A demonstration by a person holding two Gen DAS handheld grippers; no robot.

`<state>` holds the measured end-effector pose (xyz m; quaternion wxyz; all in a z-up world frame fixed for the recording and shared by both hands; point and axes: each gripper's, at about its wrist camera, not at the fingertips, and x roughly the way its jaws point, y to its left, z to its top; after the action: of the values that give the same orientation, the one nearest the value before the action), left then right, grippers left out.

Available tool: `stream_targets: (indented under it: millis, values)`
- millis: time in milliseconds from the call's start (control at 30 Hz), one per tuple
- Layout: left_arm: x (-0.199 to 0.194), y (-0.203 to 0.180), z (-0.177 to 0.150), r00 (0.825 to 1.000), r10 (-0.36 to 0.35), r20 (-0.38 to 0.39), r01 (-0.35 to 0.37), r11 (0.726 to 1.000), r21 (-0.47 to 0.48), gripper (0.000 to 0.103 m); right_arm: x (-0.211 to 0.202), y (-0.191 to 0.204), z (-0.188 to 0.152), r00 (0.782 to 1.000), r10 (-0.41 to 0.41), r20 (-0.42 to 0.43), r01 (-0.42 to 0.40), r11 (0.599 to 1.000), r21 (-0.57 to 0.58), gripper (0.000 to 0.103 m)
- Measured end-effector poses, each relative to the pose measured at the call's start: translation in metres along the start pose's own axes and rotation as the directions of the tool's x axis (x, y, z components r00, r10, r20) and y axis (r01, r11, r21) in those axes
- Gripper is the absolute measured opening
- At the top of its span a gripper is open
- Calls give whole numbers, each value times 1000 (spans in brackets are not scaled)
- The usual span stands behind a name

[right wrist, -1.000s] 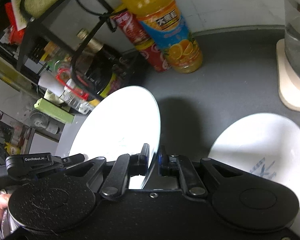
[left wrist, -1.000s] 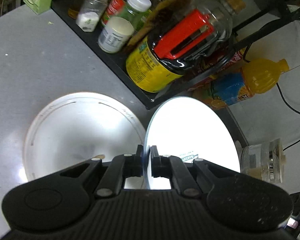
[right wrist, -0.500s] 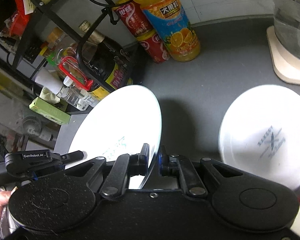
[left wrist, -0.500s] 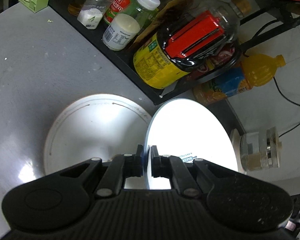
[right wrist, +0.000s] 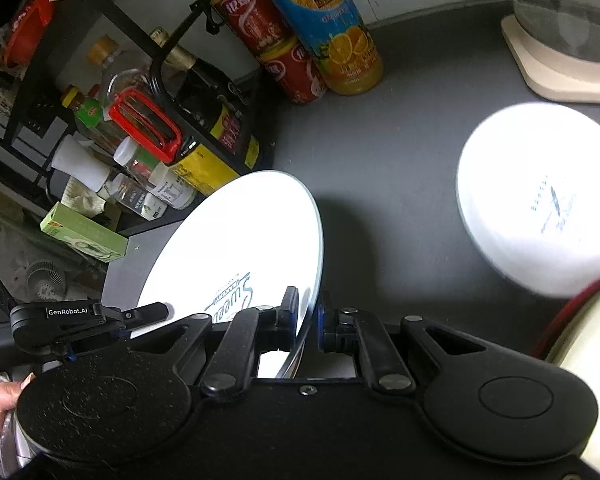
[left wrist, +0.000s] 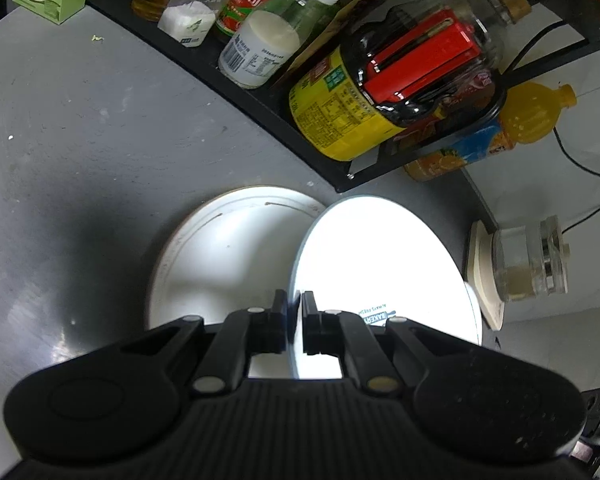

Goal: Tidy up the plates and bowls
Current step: 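Lower the 'Sweet' plate onto the gold-rimmed plate and open both grippers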

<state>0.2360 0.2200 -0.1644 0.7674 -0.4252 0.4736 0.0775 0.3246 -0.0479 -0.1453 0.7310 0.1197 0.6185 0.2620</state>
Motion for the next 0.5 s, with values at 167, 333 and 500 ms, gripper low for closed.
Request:
stream_targets:
  millis: [167,333,500]
  values:
    - [2,15,2,1000,4,-27,-4,1000,14,4,7,8,-14,1000,-26,0,26,1000,16,9]
    - [7,28,3,998,12,-58,-11,1000,24,4,15,13,-27,999,-45,2,44,998,44,9]
    - [14,38,3,997,6,-76,-5,1000,18,5,20,15,-36,998,-64,3,63,996,59,9]
